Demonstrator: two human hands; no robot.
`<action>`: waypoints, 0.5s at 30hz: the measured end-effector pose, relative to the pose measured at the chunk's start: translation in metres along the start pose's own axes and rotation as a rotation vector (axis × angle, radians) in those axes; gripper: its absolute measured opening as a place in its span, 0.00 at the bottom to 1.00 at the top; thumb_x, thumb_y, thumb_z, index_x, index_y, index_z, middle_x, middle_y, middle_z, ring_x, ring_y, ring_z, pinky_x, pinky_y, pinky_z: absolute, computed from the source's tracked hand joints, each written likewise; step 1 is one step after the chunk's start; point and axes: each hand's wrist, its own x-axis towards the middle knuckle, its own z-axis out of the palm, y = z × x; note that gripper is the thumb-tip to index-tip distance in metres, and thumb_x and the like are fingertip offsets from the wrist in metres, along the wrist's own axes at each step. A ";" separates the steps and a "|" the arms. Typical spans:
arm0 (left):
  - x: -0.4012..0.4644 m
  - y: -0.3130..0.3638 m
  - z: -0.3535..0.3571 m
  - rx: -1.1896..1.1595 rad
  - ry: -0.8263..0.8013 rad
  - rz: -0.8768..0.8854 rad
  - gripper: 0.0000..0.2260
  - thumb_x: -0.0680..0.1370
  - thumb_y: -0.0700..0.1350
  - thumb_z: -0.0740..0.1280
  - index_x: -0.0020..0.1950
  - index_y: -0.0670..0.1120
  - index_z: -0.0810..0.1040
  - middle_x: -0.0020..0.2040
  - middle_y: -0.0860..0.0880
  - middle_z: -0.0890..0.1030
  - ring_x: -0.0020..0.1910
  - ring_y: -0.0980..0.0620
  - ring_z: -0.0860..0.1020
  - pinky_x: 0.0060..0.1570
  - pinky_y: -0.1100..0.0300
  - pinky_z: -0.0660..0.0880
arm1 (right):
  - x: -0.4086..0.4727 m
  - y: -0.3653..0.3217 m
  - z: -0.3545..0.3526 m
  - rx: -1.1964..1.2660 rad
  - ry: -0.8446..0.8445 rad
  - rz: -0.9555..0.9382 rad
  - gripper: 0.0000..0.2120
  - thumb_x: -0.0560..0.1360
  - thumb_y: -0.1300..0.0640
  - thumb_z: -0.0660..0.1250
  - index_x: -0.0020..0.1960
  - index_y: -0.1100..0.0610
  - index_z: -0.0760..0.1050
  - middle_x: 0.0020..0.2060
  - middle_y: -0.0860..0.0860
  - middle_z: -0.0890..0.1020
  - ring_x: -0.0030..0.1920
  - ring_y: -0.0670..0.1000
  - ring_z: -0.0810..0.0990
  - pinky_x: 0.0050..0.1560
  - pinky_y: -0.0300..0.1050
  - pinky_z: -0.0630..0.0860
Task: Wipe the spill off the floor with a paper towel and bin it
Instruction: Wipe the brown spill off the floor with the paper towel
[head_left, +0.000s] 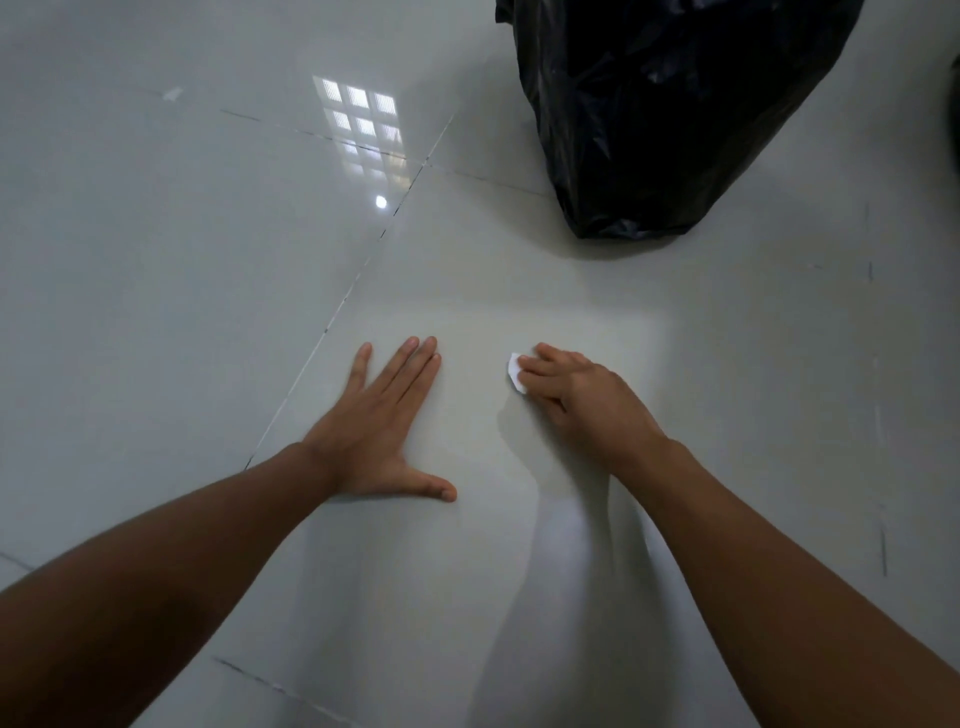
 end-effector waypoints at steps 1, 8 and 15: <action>0.001 0.000 0.000 -0.002 -0.001 0.001 0.65 0.61 0.86 0.49 0.81 0.39 0.42 0.83 0.43 0.40 0.81 0.46 0.38 0.76 0.33 0.42 | 0.004 0.001 0.002 0.006 -0.007 0.027 0.15 0.77 0.62 0.59 0.61 0.52 0.75 0.57 0.51 0.80 0.58 0.56 0.77 0.52 0.53 0.78; 0.001 -0.001 -0.002 -0.026 -0.061 0.008 0.65 0.61 0.85 0.52 0.80 0.41 0.35 0.82 0.44 0.34 0.80 0.46 0.32 0.76 0.33 0.37 | 0.003 -0.044 0.024 0.048 -0.106 -0.049 0.30 0.69 0.70 0.61 0.72 0.61 0.69 0.67 0.58 0.75 0.65 0.63 0.73 0.65 0.56 0.72; 0.000 0.002 -0.008 -0.046 -0.126 -0.008 0.69 0.57 0.86 0.53 0.80 0.41 0.32 0.80 0.45 0.30 0.78 0.47 0.28 0.75 0.33 0.35 | -0.112 -0.052 0.026 0.042 -0.075 -0.163 0.26 0.74 0.69 0.58 0.71 0.61 0.71 0.71 0.56 0.73 0.71 0.57 0.70 0.76 0.46 0.54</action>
